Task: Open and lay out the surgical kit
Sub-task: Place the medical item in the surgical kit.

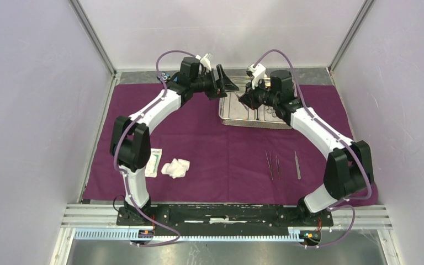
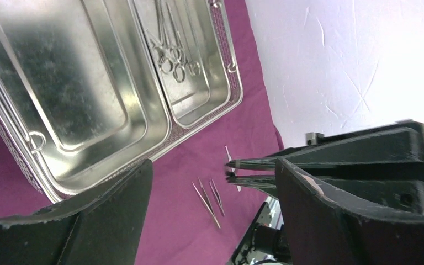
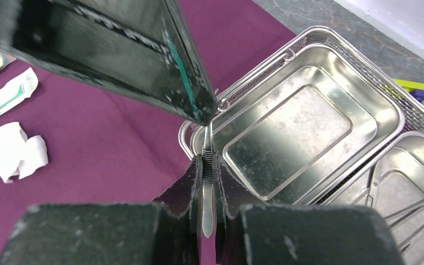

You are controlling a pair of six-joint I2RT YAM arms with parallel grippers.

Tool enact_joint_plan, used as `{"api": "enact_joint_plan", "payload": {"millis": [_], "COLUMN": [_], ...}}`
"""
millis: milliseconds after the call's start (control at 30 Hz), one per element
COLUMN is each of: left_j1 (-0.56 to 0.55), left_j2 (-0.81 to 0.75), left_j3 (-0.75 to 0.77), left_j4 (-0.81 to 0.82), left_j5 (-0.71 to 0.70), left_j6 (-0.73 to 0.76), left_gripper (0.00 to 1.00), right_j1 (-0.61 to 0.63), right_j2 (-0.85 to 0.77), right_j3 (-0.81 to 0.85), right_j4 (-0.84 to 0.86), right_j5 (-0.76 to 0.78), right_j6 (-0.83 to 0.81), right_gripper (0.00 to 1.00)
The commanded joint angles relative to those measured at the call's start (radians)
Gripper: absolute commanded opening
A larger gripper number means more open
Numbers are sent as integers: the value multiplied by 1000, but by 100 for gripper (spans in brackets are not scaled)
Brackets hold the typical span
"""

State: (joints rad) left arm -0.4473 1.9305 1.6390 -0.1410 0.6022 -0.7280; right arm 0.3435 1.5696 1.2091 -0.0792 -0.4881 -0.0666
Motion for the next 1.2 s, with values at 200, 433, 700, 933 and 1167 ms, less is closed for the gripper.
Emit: {"api": "enact_joint_plan", "payload": {"millis": [200,433,700,933,1167], "left_j1": [-30,-44,-45,-47,-49], "left_j2": [-85,-67,-16,-1,-11], "left_j3": [-91,-86,-66,-89,-107], "left_j4": [95,110,159,224,230], "left_j5": [-51,-53,-12,13,3], "left_j6": [-125,-132,-176,-195,-185], "left_gripper": [87,80,60,53,53], "right_j1": [41,40,42,41,42], "right_j2": [-71,-66,-55,-39,-39], "right_j3": [-55,-57,-62,-59,-61], "right_j4": [58,58,62,59,59], "right_j5": [81,86,79,83,83], "right_j6": [-9,-9,-4,3,7], "right_gripper": [0,0,0,0,0]}}
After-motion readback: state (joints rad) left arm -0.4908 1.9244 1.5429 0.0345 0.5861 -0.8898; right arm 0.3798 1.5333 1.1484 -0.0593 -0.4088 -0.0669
